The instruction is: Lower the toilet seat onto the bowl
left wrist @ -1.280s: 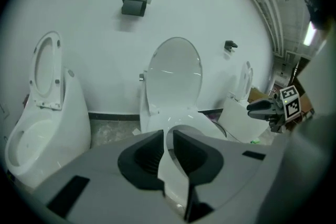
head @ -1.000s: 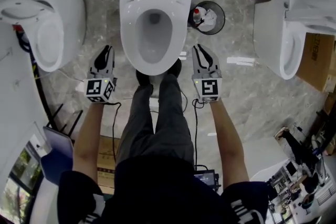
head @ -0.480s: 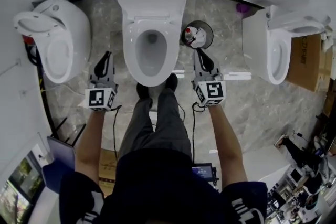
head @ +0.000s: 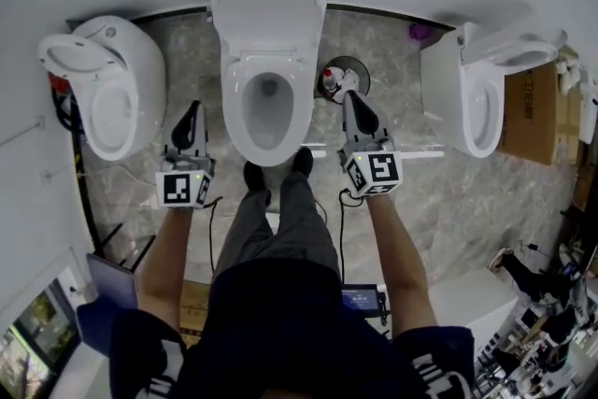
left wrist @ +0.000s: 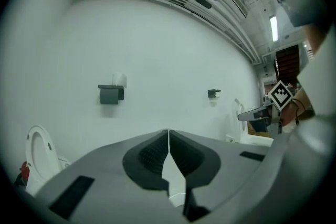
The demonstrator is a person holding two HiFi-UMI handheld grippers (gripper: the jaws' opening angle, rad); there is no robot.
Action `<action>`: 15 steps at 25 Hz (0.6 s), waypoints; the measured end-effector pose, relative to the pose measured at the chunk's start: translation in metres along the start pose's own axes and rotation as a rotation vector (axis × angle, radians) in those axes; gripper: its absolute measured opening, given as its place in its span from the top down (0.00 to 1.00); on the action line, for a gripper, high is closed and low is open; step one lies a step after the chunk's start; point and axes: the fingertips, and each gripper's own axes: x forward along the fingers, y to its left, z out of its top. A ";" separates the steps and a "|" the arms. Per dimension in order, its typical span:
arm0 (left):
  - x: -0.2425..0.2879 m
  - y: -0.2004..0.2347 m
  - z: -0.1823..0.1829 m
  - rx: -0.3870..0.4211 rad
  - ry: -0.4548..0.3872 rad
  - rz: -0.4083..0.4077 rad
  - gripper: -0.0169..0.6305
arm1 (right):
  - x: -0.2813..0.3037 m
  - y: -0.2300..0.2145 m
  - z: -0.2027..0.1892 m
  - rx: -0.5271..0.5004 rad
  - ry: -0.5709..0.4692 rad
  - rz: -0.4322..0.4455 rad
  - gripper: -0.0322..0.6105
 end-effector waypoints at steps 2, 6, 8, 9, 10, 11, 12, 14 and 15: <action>-0.002 -0.001 0.018 0.008 -0.027 -0.001 0.93 | -0.005 0.004 0.021 0.010 -0.030 0.007 0.92; -0.003 -0.004 0.055 0.001 -0.073 0.000 0.93 | -0.013 0.012 0.059 -0.007 -0.070 0.020 0.92; -0.005 -0.006 0.069 0.028 -0.092 -0.012 0.93 | -0.017 0.020 0.075 -0.034 -0.083 0.033 0.92; -0.006 -0.006 0.076 0.029 -0.102 -0.015 0.93 | -0.019 0.024 0.083 -0.045 -0.089 0.039 0.92; -0.008 -0.007 0.084 0.022 -0.113 -0.016 0.93 | -0.022 0.028 0.090 -0.052 -0.096 0.044 0.92; -0.011 -0.008 0.093 0.015 -0.122 -0.015 0.93 | -0.026 0.031 0.097 -0.055 -0.105 0.047 0.92; -0.016 -0.009 0.101 0.015 -0.130 -0.017 0.93 | -0.031 0.035 0.105 -0.057 -0.114 0.051 0.92; -0.027 -0.012 0.119 0.016 -0.153 -0.021 0.93 | -0.042 0.043 0.120 -0.061 -0.135 0.058 0.92; -0.034 -0.013 0.127 0.013 -0.164 -0.021 0.93 | -0.047 0.047 0.126 -0.062 -0.145 0.061 0.92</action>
